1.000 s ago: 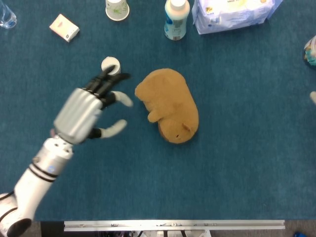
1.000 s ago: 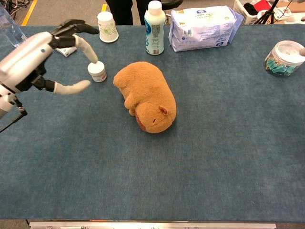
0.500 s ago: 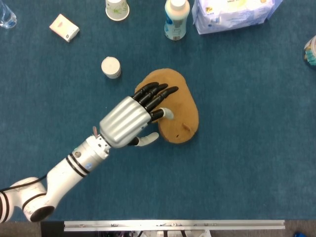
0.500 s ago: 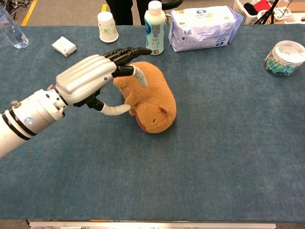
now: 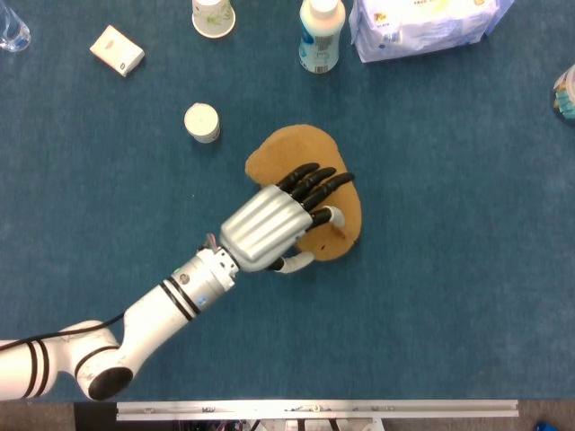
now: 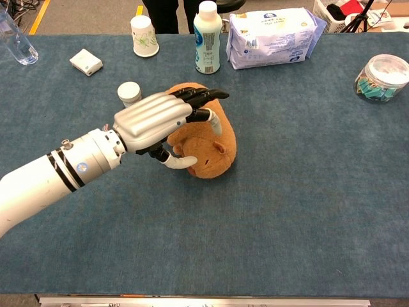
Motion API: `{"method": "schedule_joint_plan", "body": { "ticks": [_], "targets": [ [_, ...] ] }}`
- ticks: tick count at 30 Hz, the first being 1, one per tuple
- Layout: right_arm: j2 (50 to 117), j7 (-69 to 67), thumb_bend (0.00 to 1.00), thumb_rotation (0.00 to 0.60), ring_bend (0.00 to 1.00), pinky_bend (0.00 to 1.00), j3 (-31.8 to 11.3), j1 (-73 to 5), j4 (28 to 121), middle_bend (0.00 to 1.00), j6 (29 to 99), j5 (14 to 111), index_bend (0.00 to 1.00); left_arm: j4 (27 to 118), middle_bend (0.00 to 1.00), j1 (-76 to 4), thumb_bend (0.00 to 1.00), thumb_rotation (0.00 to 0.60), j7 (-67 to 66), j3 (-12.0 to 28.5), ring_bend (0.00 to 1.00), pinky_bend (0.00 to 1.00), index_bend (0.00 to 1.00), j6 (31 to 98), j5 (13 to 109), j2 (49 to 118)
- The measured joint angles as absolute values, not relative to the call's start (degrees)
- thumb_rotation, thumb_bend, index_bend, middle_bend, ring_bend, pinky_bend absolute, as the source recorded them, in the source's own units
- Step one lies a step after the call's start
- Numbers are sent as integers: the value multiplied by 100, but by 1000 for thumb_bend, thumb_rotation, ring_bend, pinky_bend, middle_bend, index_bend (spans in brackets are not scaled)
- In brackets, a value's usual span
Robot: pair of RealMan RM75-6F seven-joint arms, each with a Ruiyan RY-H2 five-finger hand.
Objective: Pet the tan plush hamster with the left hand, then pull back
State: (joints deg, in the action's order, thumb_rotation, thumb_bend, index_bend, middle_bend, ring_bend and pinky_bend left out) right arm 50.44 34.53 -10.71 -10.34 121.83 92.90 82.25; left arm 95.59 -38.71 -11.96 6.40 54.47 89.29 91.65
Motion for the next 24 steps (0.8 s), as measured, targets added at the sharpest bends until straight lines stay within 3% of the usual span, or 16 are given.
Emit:
{"method": "schedule_joint_plan", "body": {
  "ticks": [24],
  "targets": [
    [5035, 3139, 0, 600, 73, 223, -1138, -867, 12050, 230, 9382, 8280, 311, 9263, 0, -4293, 269, 600, -1341, 719, 0, 72, 352, 5202, 8291, 9608]
  ]
}}
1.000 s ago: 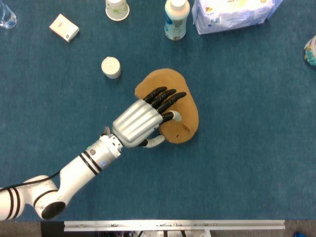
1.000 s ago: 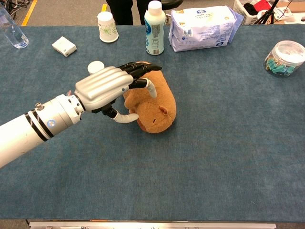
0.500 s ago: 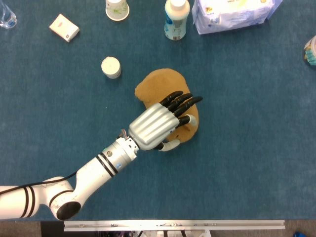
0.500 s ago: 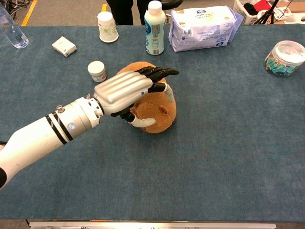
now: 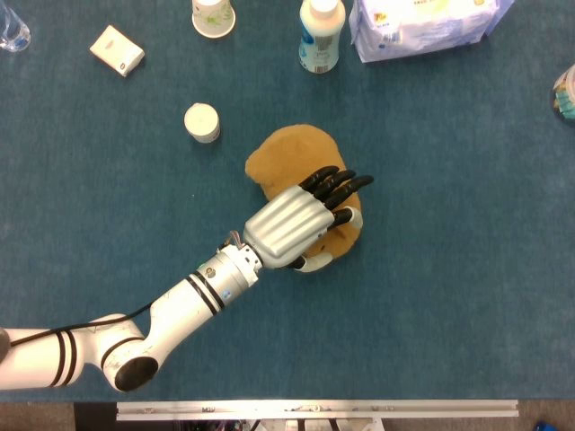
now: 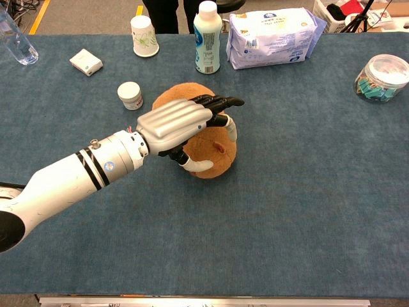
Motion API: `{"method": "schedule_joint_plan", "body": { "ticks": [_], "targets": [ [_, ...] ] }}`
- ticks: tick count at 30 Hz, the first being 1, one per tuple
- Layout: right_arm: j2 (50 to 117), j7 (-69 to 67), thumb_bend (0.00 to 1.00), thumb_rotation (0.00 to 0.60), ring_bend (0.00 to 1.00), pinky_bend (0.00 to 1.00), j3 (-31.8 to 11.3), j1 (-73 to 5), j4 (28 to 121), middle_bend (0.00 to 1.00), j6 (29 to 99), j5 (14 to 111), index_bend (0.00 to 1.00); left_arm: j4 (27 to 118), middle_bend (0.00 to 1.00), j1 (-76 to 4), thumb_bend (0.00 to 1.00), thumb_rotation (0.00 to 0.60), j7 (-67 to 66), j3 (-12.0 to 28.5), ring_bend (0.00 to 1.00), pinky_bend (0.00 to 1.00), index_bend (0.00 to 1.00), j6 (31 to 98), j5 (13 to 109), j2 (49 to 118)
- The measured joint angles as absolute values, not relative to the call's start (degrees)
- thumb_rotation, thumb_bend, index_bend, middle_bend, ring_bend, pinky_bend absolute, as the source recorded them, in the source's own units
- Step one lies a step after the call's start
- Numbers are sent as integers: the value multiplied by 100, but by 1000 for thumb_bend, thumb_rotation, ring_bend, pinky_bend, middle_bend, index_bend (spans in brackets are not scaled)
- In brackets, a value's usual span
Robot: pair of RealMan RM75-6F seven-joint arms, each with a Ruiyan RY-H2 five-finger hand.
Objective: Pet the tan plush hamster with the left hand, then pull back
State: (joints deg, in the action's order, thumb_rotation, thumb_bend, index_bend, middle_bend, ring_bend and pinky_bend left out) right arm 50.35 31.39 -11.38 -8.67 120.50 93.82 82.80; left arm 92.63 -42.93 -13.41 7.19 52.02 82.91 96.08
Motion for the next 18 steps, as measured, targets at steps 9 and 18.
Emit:
{"method": "schedule_joint_plan", "body": {
  "ticks": [9, 18],
  "targets": [
    [4991, 2946, 0, 600, 73, 223, -1170, -753, 12020, 230, 9553, 8371, 311, 9019, 0, -4389, 268, 600, -1193, 769, 0, 73, 390, 5208, 8141, 9739],
    [4971, 2874, 0, 600, 73, 223, -1182, -706, 11992, 230, 9551, 8396, 311, 8969, 56, -4453, 269, 600, -974, 746, 0, 76, 469, 5242, 8163, 9779]
  ]
}}
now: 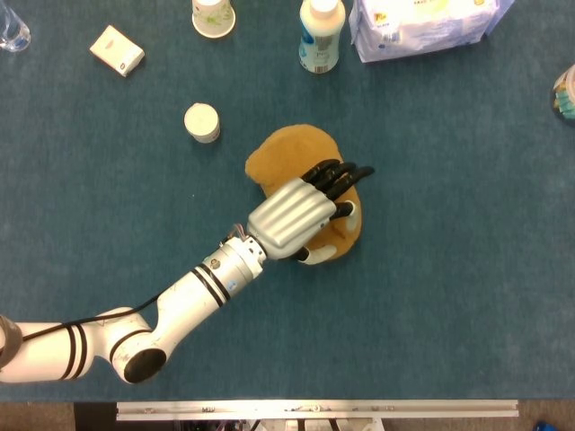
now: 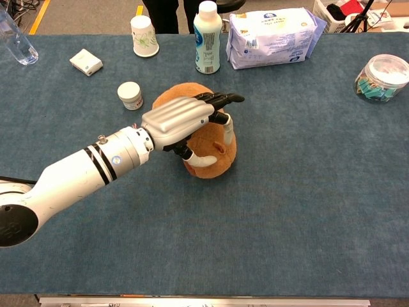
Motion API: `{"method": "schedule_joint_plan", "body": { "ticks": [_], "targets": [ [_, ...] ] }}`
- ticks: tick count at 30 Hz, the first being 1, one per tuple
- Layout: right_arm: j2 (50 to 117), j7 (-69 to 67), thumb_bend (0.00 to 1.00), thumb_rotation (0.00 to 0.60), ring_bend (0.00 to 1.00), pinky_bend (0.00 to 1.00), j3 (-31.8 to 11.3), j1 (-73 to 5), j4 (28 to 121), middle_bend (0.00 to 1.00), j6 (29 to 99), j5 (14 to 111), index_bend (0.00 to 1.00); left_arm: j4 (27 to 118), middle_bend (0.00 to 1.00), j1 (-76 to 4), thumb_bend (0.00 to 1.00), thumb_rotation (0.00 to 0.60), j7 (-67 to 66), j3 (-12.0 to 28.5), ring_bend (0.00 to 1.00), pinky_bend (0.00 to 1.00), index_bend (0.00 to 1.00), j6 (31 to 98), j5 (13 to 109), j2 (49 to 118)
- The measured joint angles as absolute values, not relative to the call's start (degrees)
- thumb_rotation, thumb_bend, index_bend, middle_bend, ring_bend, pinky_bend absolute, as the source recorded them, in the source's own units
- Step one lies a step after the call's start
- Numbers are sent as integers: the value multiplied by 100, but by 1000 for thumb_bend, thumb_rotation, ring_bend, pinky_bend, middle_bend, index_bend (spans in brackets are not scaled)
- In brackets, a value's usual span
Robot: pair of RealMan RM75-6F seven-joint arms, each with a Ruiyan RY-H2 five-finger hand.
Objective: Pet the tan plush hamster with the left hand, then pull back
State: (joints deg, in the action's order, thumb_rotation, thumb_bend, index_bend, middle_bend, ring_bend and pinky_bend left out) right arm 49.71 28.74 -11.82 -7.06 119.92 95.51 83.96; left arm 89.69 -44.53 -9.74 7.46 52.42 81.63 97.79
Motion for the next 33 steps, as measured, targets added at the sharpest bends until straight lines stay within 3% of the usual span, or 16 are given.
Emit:
{"method": "schedule_joint_plan", "body": {
  "ticks": [21, 33],
  "targets": [
    [4985, 2798, 0, 600, 74, 223, -1199, -660, 11924, 230, 9499, 8371, 310, 8565, 70, -4688, 270, 600, -725, 792, 0, 76, 464, 5166, 8058, 9996],
    [5017, 2802, 0, 600, 73, 224, -1187, -650, 11898, 230, 9454, 8367, 311, 8533, 100, -4675, 372, 600, -725, 759, 0, 108, 546, 5234, 7965, 10010]
  ]
}}
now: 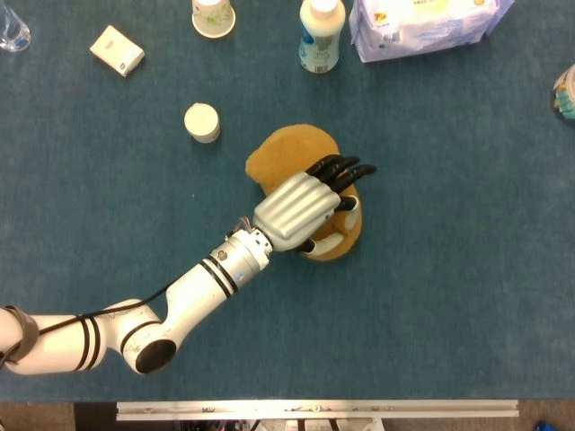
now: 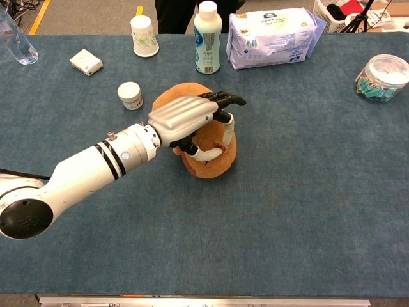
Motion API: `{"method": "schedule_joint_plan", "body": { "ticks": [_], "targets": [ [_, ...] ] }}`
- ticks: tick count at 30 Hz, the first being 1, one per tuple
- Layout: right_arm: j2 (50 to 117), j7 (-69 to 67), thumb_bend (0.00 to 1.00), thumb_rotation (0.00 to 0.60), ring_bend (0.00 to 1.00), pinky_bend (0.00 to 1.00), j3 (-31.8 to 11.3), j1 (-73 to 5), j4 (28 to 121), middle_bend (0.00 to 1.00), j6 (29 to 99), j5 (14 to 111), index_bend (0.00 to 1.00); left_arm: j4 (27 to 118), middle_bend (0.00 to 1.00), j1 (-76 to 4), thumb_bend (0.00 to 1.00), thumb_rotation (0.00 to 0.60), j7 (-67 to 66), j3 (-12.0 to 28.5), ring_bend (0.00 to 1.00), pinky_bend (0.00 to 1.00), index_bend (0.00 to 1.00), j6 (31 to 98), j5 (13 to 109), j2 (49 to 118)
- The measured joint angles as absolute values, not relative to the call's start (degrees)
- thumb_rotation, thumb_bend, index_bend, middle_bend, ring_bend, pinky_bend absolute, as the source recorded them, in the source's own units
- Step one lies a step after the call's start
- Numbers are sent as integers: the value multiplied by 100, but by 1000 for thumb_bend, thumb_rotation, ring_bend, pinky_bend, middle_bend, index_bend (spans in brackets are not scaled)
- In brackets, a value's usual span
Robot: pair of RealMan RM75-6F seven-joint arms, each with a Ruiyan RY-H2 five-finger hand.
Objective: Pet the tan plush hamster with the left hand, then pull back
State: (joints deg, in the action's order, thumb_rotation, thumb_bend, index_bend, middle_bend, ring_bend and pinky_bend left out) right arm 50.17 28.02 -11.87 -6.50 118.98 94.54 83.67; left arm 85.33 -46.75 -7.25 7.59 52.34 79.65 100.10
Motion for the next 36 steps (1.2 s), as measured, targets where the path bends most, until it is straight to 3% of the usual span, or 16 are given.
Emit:
{"method": "schedule_joint_plan", "body": {
  "ticks": [9, 11, 16, 21, 27, 31, 36],
  "targets": [
    [5045, 2805, 0, 600, 73, 223, -1182, -657, 11876, 230, 9410, 8346, 311, 8553, 132, -4663, 379, 600, -717, 719, 0, 148, 610, 5257, 7931, 10008],
    [5047, 2799, 0, 600, 73, 223, -1183, -657, 11871, 230, 9405, 8345, 311, 8560, 126, -4665, 379, 600, -689, 710, 0, 148, 558, 5256, 7950, 9998],
    [5048, 2792, 0, 600, 74, 223, -1183, -653, 11868, 230, 9401, 8351, 311, 8574, 114, -4685, 379, 600, -518, 682, 0, 148, 285, 5247, 8050, 9952],
    [5048, 2783, 0, 600, 74, 223, -1183, -650, 11863, 230, 9398, 8347, 311, 8575, 110, -4712, 378, 600, -405, 664, 0, 148, 205, 5242, 8134, 9920],
    [5062, 2770, 0, 600, 73, 223, -1178, -649, 11839, 230, 9376, 8326, 311, 8557, 106, -4719, 378, 600, -422, 649, 0, 148, 276, 5227, 8102, 9922],
    [5071, 2763, 0, 600, 73, 224, -1180, -654, 11832, 230, 9365, 8326, 310, 8544, 106, -4717, 378, 600, -461, 662, 0, 148, 442, 5269, 8093, 9953],
    [5068, 2762, 0, 600, 74, 224, -1181, -654, 11834, 230, 9361, 8331, 310, 8523, 111, -4712, 378, 600, -544, 671, 0, 157, 564, 5309, 8069, 9991]
  ]
}}
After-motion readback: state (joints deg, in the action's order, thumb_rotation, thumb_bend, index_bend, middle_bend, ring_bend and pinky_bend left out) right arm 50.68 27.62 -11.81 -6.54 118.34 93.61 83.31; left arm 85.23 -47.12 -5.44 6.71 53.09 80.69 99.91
